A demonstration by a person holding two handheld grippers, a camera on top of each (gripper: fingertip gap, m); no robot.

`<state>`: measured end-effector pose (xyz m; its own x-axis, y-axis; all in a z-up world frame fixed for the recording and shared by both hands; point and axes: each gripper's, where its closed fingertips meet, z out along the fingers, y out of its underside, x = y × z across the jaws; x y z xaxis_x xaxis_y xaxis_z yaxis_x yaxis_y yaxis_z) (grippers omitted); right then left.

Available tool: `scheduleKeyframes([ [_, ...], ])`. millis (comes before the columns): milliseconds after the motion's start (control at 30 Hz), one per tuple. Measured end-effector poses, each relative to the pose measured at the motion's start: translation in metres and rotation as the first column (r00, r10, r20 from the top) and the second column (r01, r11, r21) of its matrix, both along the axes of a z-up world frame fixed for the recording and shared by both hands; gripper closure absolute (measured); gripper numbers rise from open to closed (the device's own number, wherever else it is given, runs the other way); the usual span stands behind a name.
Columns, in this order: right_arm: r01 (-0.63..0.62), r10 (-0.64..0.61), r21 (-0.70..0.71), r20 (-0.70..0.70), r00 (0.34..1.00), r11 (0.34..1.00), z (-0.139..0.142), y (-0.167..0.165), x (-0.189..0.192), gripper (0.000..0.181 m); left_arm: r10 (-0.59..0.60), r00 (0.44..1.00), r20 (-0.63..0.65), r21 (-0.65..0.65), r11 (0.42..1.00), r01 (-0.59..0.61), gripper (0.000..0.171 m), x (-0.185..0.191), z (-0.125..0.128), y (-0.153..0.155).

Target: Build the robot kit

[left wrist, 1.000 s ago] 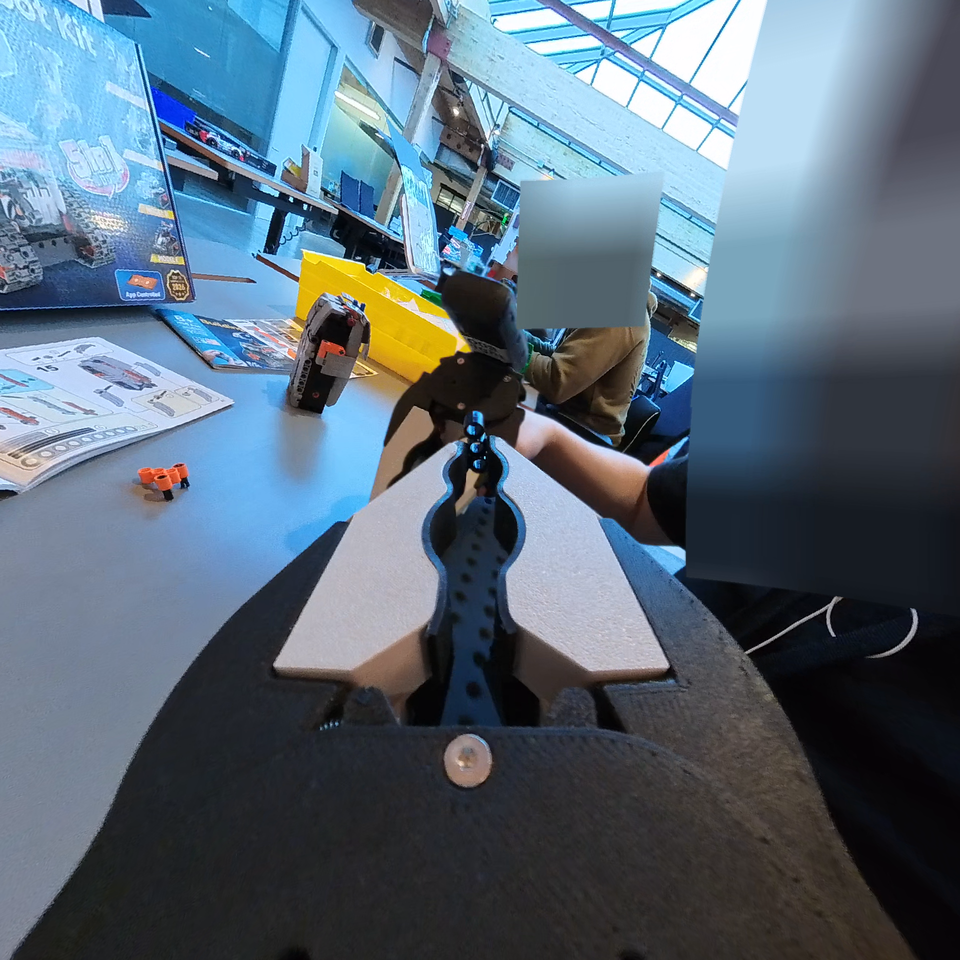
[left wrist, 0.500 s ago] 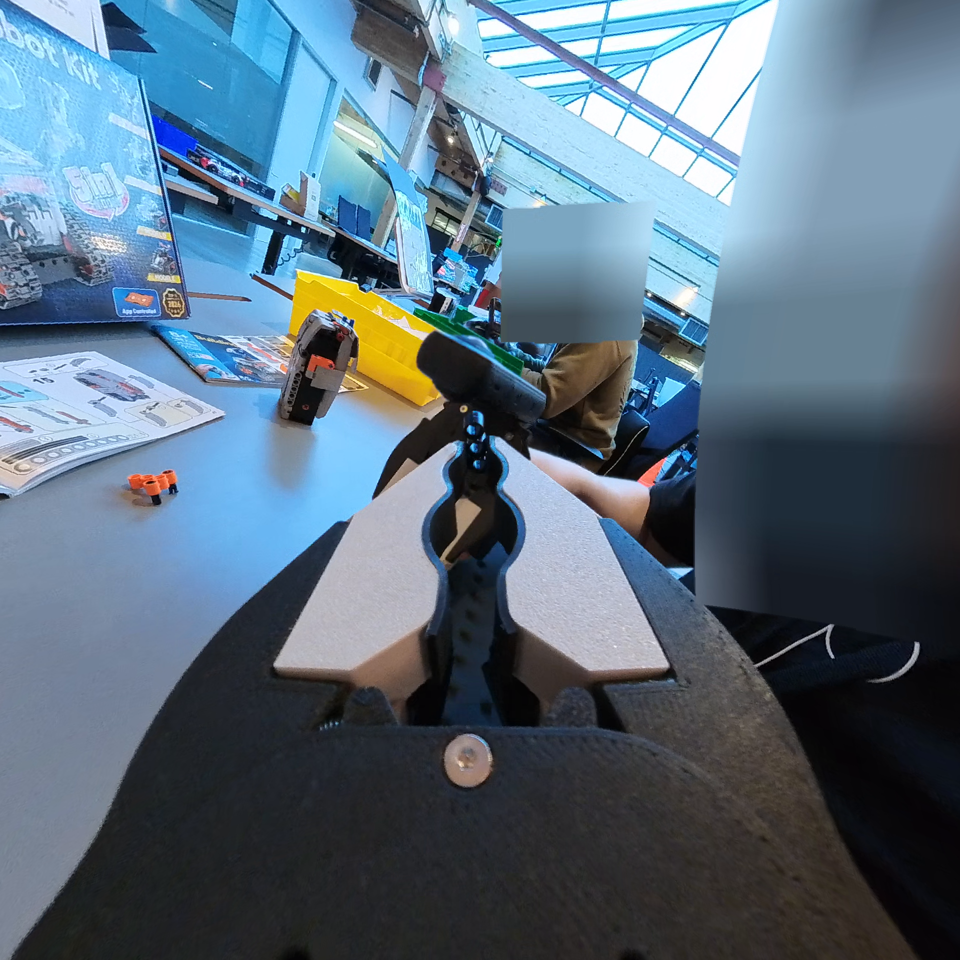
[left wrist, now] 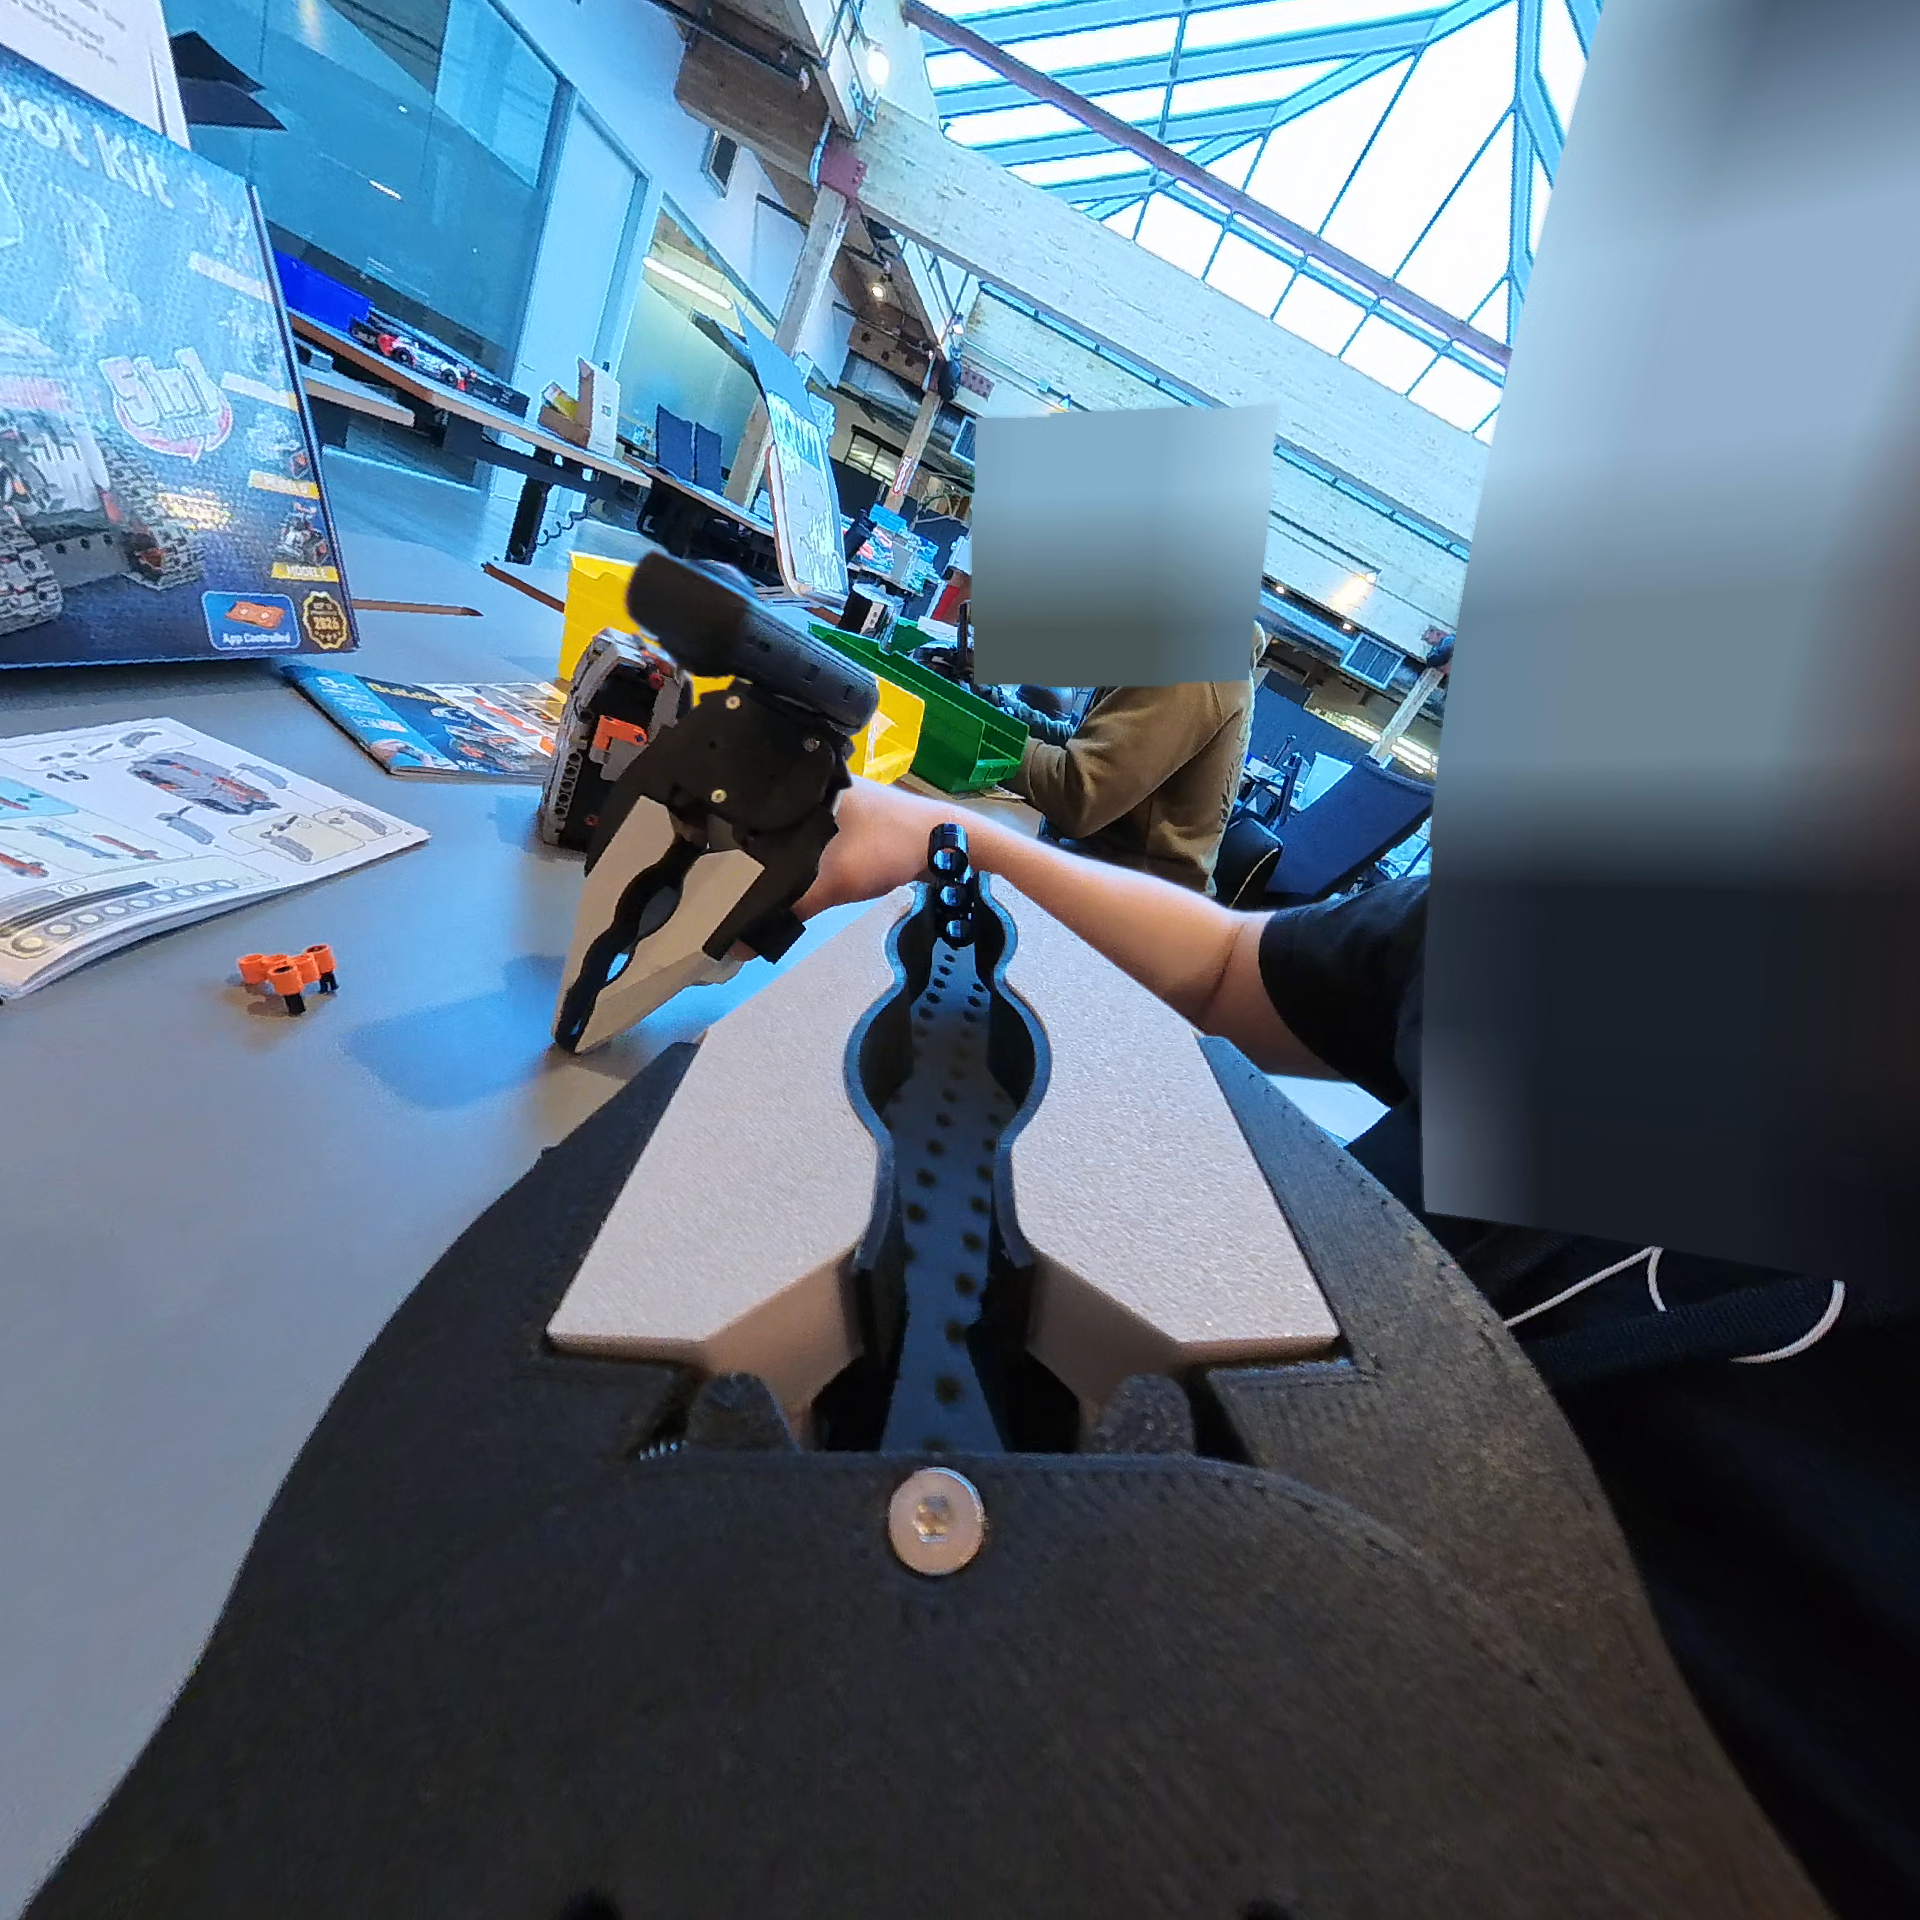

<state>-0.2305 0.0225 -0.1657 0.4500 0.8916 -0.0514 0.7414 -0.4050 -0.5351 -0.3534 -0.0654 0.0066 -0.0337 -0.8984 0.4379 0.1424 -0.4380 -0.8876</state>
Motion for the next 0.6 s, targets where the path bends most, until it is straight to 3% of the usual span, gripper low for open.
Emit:
scheduleKeyframes([
  [100,0.016,-0.014,0.072,-0.031,0.999,0.997,0.008,0.003,0.005,0.162,-0.017,1.000,0.001,-0.028,0.999,0.017,0.168,-0.001,-0.003,0.001],
  [233,0.007,0.013,0.186,-0.107,0.994,0.983,0.030,-0.001,0.011,0.161,-0.025,1.000,-0.015,-0.036,0.999,0.024,0.168,-0.001,-0.006,0.003],
  [400,0.056,-0.042,0.095,-0.136,0.990,0.994,0.014,-0.002,0.020,0.156,-0.032,0.999,-0.024,-0.028,0.999,0.031,0.169,0.001,-0.005,0.004],
  [600,0.037,-0.020,0.128,-0.129,0.992,0.991,0.003,-0.001,0.019,0.162,-0.029,0.999,-0.040,-0.036,0.999,0.028,0.168,0.005,-0.009,0.005],
])
